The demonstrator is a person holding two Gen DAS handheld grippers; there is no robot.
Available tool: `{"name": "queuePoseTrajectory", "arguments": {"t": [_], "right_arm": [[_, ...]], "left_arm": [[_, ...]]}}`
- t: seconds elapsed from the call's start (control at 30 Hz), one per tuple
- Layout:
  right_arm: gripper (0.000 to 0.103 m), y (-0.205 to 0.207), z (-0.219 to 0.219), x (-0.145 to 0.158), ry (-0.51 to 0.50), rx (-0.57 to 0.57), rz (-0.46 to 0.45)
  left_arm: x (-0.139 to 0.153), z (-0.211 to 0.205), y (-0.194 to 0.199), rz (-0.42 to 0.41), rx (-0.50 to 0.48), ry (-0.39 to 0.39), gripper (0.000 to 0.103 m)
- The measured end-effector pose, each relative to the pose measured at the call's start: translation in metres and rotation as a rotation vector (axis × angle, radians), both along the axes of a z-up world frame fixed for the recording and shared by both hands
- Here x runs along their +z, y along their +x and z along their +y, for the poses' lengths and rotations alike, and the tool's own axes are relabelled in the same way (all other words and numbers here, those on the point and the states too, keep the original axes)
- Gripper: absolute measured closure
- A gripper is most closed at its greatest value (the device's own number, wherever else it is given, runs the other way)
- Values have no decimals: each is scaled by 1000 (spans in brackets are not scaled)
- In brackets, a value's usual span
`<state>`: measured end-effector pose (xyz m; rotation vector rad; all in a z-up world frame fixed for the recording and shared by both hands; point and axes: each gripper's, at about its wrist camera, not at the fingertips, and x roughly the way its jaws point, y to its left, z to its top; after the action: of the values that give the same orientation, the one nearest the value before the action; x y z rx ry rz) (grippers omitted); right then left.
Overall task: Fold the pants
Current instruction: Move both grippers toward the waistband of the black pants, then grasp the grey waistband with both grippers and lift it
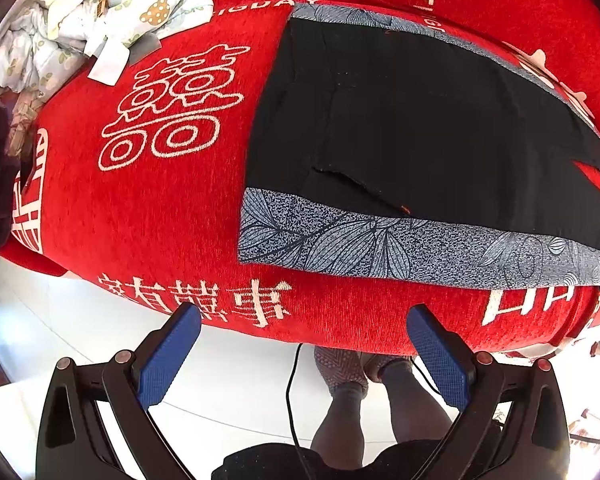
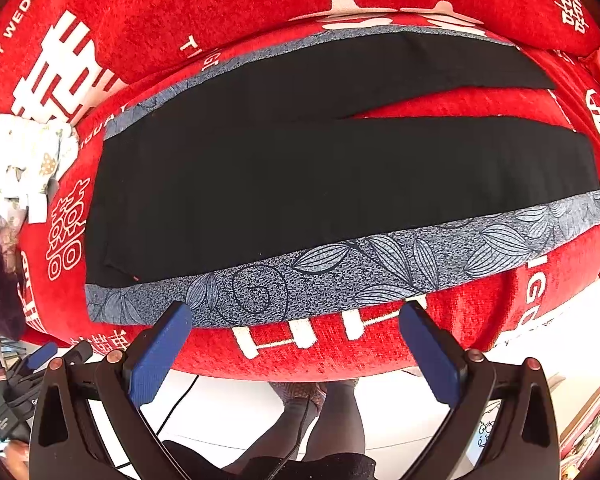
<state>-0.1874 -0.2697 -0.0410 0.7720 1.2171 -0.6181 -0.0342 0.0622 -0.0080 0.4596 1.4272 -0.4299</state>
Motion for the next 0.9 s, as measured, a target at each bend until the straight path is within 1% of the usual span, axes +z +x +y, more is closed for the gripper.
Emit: {"name": "queuePoseTrajectory", "arguments": {"t": [0.17,0.27,0.37,0.43,0.47,0.57,0.63,0.7,0.73,0.77,0.83,0.9], "right_arm": [[0,3,1,-4,1,9,3],[0,4,-1,-12,12,10,1],[0,2,-6,-21,63,6,0],[0,-2,-13,-30,123,-6,-25],[0,-2,-15,-32,134,-10,-43],[0,-7,-25,-45,221,-29,-122],[0,-13,-29,-56,304,-44,-188],[5,-19,-33,-68,395,-63,-268],[17,-26,-35,-77,459,-83,-311],[29,-30,-35,-82,492,-96,-325],[30,-44,-35,-100,563,-136,-355],[30,-55,-35,-114,607,-164,-382]], "left_arm": [[-4,-3,2,-3,-8,3,0],[-10,-6,3,10,-1,-3,0],[-18,-10,6,34,25,-37,0],[-24,-11,9,56,55,-78,0],[-27,-12,10,63,68,-92,0],[-32,-14,14,66,82,-141,0],[-34,-14,15,87,84,-198,0],[-40,-9,17,136,94,-266,0],[-46,-6,19,169,104,-302,0],[-52,-2,19,208,119,-335,0],[-67,7,20,277,153,-384,0],[-81,14,19,326,189,-420,0]]}}
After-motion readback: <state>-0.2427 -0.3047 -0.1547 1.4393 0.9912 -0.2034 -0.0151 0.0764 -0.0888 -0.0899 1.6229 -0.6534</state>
